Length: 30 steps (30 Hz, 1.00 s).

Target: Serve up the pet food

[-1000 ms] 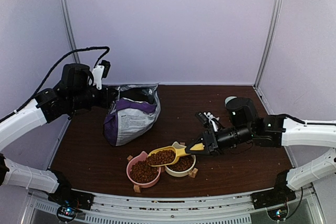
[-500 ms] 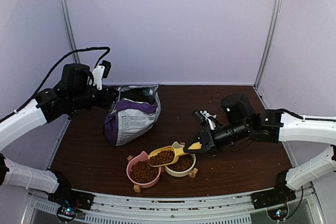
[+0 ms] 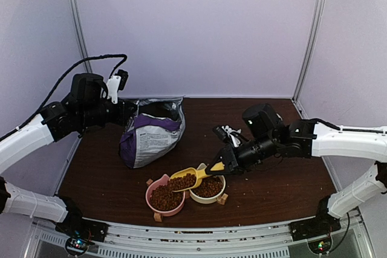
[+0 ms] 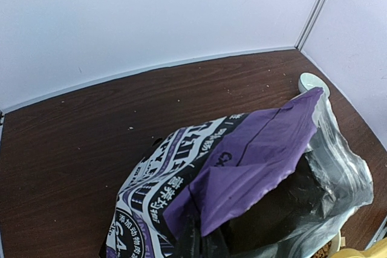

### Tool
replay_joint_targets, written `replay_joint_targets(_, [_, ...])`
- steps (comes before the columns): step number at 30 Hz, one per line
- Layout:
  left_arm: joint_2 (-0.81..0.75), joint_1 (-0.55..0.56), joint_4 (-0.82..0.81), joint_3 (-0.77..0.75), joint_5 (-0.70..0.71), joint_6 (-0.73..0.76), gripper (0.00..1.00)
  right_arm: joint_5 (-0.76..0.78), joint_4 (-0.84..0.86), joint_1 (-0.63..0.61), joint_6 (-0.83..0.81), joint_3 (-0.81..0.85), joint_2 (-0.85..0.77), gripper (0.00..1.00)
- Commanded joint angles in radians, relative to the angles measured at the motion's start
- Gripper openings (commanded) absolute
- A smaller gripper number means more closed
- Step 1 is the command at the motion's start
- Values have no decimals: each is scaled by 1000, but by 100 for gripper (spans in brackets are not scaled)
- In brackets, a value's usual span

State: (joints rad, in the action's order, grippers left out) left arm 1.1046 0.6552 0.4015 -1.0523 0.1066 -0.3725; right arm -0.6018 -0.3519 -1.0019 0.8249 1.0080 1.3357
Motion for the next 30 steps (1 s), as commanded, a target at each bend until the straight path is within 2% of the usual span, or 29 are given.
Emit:
replay_joint_targets(1, [-18,-12,65,26,1,8,0,26,-26,-13,-45,69,32,20])
replay_joint_targets(12, [-17,-12,63,28,4,10,0,76,-153,-40,-111,173,103,20])
replay_joint_targets(30, [0,-13,54,17,-16,10,0,252,-475,-109,-325,397,173,19])
